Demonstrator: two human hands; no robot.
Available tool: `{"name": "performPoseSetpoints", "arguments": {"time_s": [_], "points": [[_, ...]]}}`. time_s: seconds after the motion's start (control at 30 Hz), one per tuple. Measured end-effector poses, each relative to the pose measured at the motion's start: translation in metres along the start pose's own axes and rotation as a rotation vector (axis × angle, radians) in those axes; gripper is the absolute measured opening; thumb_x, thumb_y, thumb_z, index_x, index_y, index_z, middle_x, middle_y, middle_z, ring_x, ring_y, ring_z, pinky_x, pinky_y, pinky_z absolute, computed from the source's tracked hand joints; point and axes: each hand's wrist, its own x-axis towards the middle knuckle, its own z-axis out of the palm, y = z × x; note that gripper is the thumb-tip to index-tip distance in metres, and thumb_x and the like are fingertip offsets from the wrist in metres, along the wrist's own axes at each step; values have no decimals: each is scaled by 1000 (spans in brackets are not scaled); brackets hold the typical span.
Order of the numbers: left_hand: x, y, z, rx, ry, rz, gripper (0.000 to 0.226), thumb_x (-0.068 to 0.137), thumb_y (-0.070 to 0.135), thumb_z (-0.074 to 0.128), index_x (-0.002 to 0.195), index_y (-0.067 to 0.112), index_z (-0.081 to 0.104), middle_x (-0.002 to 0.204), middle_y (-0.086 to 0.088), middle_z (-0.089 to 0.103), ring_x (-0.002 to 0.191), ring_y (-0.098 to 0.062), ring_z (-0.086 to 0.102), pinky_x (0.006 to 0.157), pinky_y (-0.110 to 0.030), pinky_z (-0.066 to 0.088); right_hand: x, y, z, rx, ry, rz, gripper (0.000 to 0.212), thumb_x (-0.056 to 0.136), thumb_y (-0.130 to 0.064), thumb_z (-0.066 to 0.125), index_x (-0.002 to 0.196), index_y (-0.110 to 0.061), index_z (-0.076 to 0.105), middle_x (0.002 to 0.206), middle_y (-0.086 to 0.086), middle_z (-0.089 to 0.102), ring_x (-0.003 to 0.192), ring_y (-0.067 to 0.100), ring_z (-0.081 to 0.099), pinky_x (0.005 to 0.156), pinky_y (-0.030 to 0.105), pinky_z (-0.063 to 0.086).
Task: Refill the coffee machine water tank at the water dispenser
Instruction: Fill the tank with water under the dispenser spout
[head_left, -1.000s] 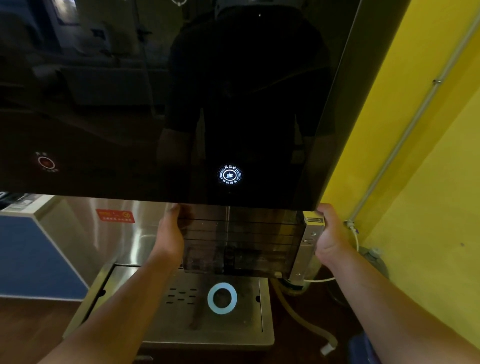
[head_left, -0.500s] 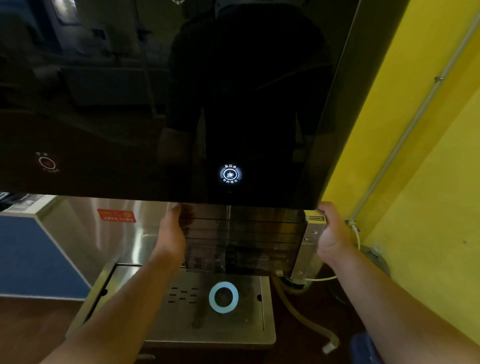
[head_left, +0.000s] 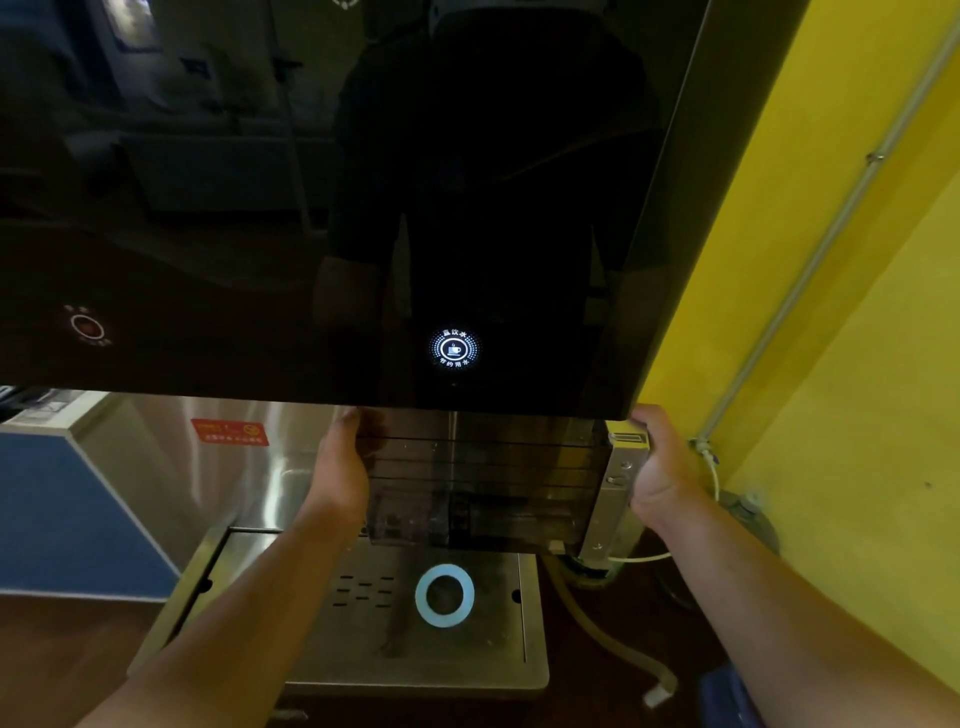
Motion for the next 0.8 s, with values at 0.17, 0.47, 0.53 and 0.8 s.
{"name": "performPoseSetpoints", "arguments": {"time_s": [0.17,0.47,0.53,0.8], "points": [[-2,4,3,10,-9,6,37,102,28,30,88,19,63,88,-5,65,83,-18,58,74,-32,42,6,2,-4,1,11,7,60,96,-32,38,43,-17,64,48,-1,61,45,15,60,64,31,41],[-2,1,3,3,1,11,38,104,28,30,87,19,62,86,-5,65,85,-20,59,78,-32,43,12,6,-9,-45,38,-2,45,93,-36,42,59,-19,66,56,1,63,57,21,59,68,34,43],[-4,4,6,-1,4,24,38,104,25,29,85,19,61,81,-4,65,78,-16,58,71,-29,42,11,5,-8,-37,35,1,53,94,-35,41,50,-20,67,53,0,63,53,20,59,66,32,42],[0,-1,0,13,1,30,37,103,30,31,88,20,62,90,-6,65,90,-22,57,87,-37,41,8,3,-6,-35,10,3,60,95,-33,39,43,-19,66,49,-1,61,47,16,59,65,31,41]]}}
